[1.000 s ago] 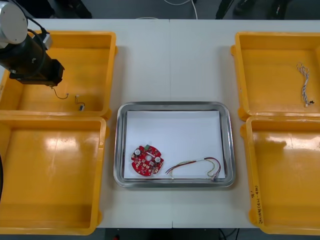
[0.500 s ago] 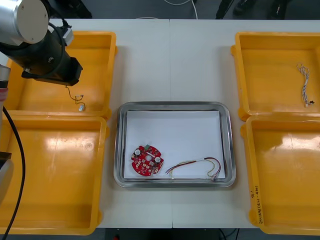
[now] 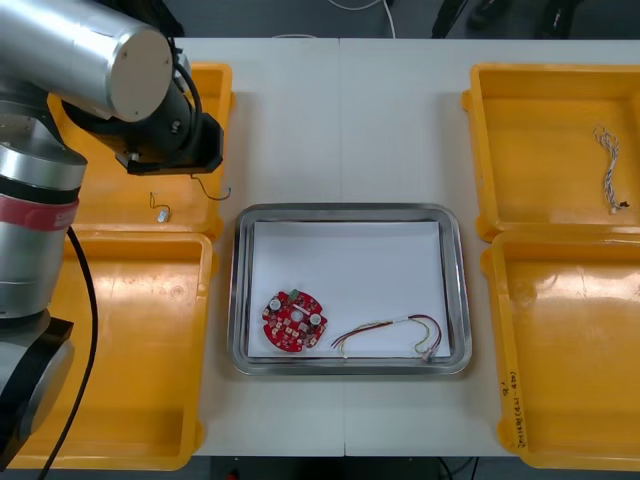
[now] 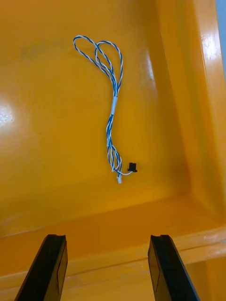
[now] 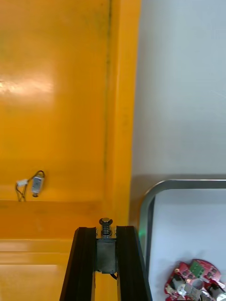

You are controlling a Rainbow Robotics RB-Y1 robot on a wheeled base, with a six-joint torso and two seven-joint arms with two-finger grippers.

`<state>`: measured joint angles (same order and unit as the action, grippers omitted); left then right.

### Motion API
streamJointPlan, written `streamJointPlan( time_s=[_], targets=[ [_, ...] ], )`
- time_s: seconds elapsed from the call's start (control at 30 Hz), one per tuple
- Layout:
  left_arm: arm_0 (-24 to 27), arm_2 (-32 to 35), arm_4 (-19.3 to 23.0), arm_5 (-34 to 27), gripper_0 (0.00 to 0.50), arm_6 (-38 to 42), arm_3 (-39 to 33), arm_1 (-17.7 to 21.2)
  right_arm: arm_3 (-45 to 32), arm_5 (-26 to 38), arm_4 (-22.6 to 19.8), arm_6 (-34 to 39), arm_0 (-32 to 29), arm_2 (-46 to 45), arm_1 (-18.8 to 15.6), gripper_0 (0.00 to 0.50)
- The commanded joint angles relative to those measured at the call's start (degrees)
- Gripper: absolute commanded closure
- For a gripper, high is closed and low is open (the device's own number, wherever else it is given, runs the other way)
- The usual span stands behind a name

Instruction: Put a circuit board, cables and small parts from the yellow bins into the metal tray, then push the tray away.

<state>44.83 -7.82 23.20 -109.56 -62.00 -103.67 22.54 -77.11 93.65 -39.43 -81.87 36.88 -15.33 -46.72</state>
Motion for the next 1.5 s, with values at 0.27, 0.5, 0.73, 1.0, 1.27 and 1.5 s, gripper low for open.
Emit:
streamJointPlan(
  time_s=[0.27,0.5,0.73,1.0,1.27,1.5],
  targets=[
    [-0.19,-10.11,-0.61,-0.44,0.5,11.64,-4.44,-4.09,12.43,-6.37,2.42,-3.56,10.32,5.13,-2.67,0.0],
    [-0.19,-15.74,0.27,-0.44,0.5,18.15,-4.35,-4.61,19.9,-10.33,3.92,-5.4,14.8,8.47,-2.67,0.0],
    [-0.19,-19.52,2.38,-0.44,0.5,22.19,-3.21,-4.53,26.05,-14.46,4.71,-8.04,18.14,10.41,-2.67,0.0],
    [-0.19,-21.45,3.78,3.13,0.5,22.63,2.15,-4.35,35.36,-19.91,5.06,-15.77,21.92,10.41,-2.32,0.0],
    [-0.19,-23.56,4.57,7.26,0.5,22.45,6.11,-3.91,40.55,-25.45,5.24,-16.3,23.24,11.02,-0.74,0.0],
    [-0.19,-24.26,6.24,10.42,0.5,21.49,8.92,-3.38,43.19,-27.03,5.68,-15.51,24.74,11.11,0.41,0.0]
  ],
)
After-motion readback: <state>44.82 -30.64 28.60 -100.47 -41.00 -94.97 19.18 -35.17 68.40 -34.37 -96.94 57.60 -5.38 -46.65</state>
